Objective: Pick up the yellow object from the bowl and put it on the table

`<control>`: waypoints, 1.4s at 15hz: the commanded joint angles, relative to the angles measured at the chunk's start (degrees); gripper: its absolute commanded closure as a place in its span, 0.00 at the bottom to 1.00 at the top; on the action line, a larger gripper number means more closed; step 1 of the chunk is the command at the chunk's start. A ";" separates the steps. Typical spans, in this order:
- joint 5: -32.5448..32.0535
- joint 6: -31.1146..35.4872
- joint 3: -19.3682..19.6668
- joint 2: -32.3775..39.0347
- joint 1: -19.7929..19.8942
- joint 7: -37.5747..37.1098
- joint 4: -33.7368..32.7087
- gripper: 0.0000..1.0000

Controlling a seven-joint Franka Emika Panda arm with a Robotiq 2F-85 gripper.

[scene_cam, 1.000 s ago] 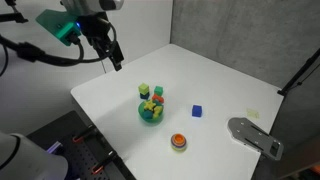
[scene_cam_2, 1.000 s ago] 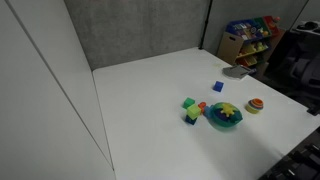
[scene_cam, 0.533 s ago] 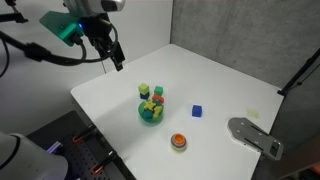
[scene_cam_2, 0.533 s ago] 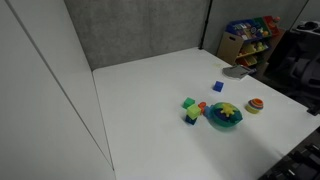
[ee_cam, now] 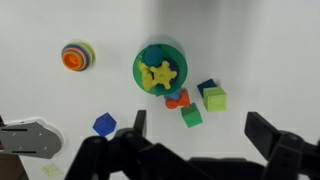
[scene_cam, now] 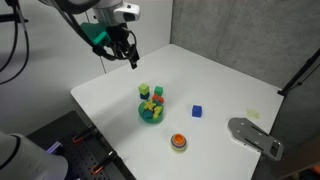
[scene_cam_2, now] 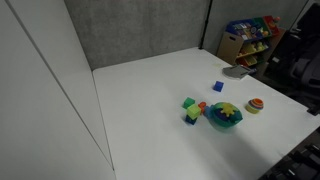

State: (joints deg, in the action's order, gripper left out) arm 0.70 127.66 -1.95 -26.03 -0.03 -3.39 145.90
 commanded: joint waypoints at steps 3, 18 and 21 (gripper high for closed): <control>0.08 5.51 -0.38 16.32 -0.03 -1.66 -8.83 0.00; -0.91 15.87 2.56 46.71 -0.24 -0.87 -18.30 0.00; -0.54 16.95 2.38 49.74 -0.16 0.02 -18.99 0.00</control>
State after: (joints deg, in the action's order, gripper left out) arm 0.49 143.90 0.22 20.85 0.00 -4.00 128.90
